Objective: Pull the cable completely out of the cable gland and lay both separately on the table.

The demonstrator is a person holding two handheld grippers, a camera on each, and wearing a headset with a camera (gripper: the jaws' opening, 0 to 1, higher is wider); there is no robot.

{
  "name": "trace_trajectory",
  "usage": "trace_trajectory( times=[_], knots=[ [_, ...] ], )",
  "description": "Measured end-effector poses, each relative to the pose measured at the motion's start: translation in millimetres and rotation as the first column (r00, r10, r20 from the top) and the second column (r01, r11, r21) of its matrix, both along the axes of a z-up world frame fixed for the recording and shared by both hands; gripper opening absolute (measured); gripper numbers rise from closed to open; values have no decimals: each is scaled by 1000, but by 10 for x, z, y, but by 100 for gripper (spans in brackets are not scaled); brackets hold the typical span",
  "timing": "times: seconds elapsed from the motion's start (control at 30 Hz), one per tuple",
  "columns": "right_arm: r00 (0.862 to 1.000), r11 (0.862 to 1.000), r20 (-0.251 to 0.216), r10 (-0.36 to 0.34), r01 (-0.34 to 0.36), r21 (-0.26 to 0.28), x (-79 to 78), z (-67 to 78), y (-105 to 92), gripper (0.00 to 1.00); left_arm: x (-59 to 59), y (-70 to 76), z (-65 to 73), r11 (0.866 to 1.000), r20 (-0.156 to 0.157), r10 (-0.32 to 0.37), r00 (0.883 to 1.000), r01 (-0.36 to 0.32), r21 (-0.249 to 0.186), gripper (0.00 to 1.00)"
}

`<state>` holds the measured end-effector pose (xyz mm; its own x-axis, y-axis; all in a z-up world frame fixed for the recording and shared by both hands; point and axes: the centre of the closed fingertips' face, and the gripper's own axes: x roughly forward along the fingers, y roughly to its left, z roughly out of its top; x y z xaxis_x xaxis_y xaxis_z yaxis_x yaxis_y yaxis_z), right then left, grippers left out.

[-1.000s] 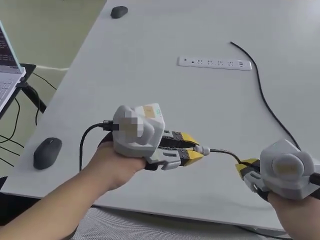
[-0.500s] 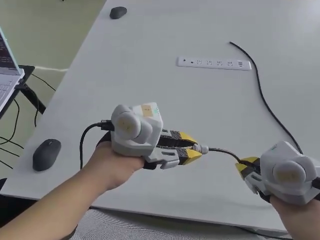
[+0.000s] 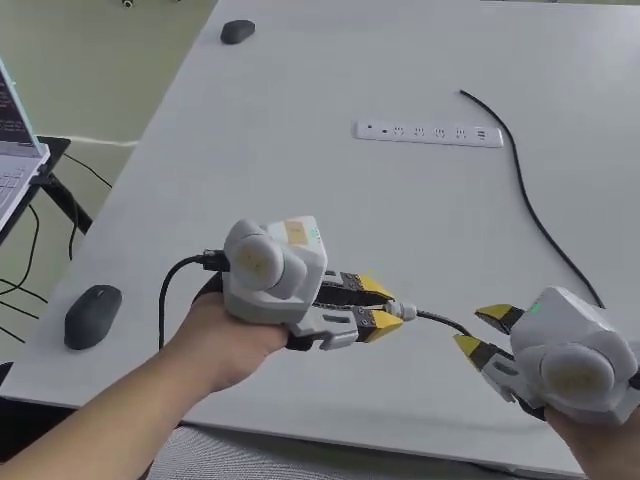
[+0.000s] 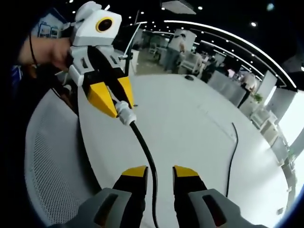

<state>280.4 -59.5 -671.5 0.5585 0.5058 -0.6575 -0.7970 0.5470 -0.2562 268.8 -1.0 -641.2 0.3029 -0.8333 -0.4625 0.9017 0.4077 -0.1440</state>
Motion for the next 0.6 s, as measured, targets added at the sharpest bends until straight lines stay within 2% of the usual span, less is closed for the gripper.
trace_trajectory(
  times=[0.17,0.33,0.4,0.6],
  knots=[
    [995,996,53,83,-82,-27,-6,112,200,17,-6,-9,8,1000,2,0,1000,0,2,15],
    [988,989,64,142,-140,-43,-27,113,351,14,-5,-12,-4,1000,3,1,1000,-1,6,15],
    [983,986,78,164,-160,-51,-33,126,395,12,-6,-13,-15,1000,3,1,1000,-1,9,15],
    [974,977,80,210,-205,-65,-80,123,464,2,-5,-22,-15,1000,4,5,1000,-5,9,15]
  ],
)
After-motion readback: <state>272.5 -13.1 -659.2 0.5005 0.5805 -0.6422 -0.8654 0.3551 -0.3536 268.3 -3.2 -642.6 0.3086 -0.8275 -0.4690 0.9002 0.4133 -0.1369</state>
